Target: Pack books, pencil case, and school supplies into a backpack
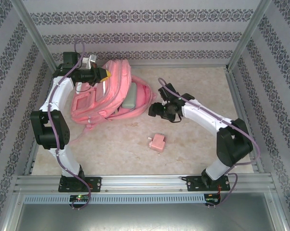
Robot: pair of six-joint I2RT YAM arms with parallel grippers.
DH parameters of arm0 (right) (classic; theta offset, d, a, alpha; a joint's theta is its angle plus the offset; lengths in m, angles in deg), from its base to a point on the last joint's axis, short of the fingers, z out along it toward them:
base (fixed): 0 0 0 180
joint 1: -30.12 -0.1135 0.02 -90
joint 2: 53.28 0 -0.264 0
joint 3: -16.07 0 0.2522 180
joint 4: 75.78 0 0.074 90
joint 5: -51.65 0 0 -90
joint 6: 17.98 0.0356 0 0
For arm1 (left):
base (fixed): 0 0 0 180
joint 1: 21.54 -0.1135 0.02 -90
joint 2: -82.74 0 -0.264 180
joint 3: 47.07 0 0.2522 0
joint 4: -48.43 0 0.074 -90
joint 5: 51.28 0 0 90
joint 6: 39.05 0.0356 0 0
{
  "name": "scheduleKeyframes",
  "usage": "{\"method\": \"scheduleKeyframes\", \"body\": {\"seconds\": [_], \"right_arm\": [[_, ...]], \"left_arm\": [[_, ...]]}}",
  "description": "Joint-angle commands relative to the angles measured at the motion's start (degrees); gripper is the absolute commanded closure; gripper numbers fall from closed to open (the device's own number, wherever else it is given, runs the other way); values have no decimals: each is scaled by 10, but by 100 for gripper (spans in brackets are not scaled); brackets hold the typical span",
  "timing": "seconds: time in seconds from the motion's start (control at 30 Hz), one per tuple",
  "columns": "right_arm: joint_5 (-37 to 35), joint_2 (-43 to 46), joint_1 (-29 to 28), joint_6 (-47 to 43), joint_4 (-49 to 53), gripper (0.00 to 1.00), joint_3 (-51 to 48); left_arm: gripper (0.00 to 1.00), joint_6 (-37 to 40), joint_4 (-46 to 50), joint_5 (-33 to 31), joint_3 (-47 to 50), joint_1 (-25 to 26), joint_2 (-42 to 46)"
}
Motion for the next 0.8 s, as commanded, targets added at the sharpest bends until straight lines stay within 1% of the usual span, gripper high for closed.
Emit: {"method": "scheduleKeyframes", "body": {"seconds": [0.0, 0.1, 0.2, 0.33, 0.57, 0.67, 0.77], "right_arm": [[-37, 57, -7, 1, 46, 21, -51], [-41, 87, -19, 41, 50, 18, -98], [-68, 109, -49, 93, 40, 9, -137], [-101, 109, -84, 167, 35, 6, -160], [-125, 81, -115, 242, 29, 5, -166], [-124, 63, -124, 257, 15, 7, -167], [-123, 39, -137, 256, 16, 7, -144]], "left_arm": [[100, 29, 25, -26, -22, 2, 20], [100, 19, 12, -36, -8, 4, 26], [100, 3, -16, -60, 17, 7, 45], [100, -36, -73, -75, 59, 7, 73], [100, -105, -152, -104, 120, 8, 108], [100, -121, -167, -105, 133, 8, 115], [100, -138, -185, -101, 145, 9, 118]]}}
